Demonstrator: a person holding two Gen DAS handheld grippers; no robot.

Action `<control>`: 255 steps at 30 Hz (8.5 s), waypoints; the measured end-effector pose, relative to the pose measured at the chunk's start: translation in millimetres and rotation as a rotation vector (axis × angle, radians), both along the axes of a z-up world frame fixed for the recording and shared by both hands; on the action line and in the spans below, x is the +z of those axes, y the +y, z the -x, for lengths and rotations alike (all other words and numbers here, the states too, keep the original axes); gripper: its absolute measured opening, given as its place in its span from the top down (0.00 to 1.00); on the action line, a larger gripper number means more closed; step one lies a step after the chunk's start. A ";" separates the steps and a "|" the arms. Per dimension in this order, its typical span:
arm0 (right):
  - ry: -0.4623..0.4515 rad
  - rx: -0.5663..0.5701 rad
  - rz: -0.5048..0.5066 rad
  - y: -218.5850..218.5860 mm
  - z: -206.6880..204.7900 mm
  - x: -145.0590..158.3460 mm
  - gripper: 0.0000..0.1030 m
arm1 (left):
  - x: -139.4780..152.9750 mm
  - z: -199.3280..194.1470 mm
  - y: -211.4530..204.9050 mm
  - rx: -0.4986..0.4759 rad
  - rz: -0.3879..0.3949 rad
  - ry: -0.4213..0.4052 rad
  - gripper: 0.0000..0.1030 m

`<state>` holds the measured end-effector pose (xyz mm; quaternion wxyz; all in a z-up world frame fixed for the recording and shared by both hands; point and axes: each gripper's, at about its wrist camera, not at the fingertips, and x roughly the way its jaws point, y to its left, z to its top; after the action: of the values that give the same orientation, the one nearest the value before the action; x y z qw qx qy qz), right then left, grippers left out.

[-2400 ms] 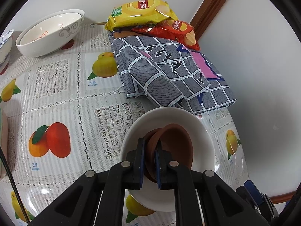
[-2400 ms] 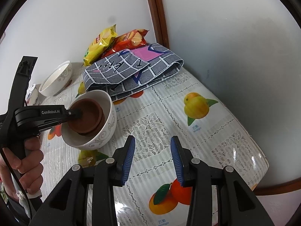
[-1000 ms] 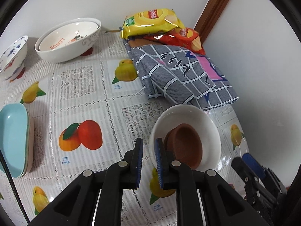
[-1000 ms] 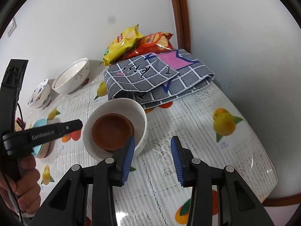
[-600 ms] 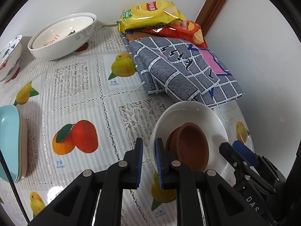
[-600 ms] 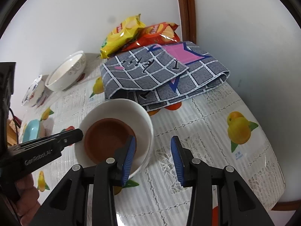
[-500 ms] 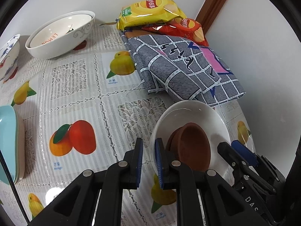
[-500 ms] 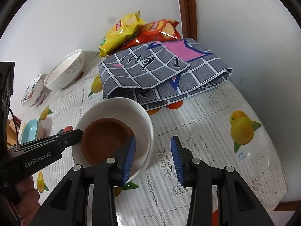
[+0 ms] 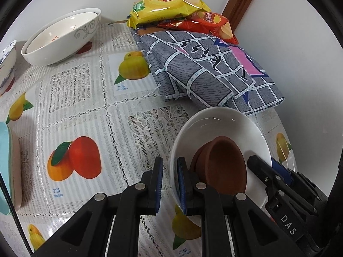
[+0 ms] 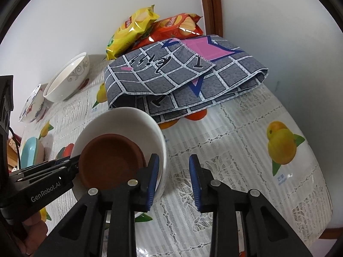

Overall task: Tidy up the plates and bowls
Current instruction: 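Close both grippers on the white bowl rim, then lift the white bowl with both grippers and carry it to the plate stack, then lower the white bowl onto the blue plate with both grippers, then open both grippers and pull them back from the white bowl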

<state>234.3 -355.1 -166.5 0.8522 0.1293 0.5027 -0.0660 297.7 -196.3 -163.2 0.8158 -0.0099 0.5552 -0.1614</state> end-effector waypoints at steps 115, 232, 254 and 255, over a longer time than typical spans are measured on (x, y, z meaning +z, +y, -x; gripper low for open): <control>-0.074 0.263 -0.081 218.7 -22.8 47.3 0.92 | 55.0 49.4 219.6 0.326 0.032 -0.074 0.90; -0.008 0.405 -0.043 321.7 -83.2 17.1 0.85 | 35.8 13.3 331.5 0.396 -0.016 -0.056 0.80; -0.152 0.259 0.118 250.1 70.2 111.1 0.46 | 123.4 146.8 256.0 0.310 -0.038 -0.262 0.50; -0.159 0.246 0.121 244.0 79.5 115.5 0.46 | 127.5 155.1 250.5 0.306 -0.036 -0.271 0.50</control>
<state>154.8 -111.2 -51.0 0.8973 0.0202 0.4406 0.0193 142.6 54.2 -35.7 0.8981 -0.0578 0.4353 -0.0254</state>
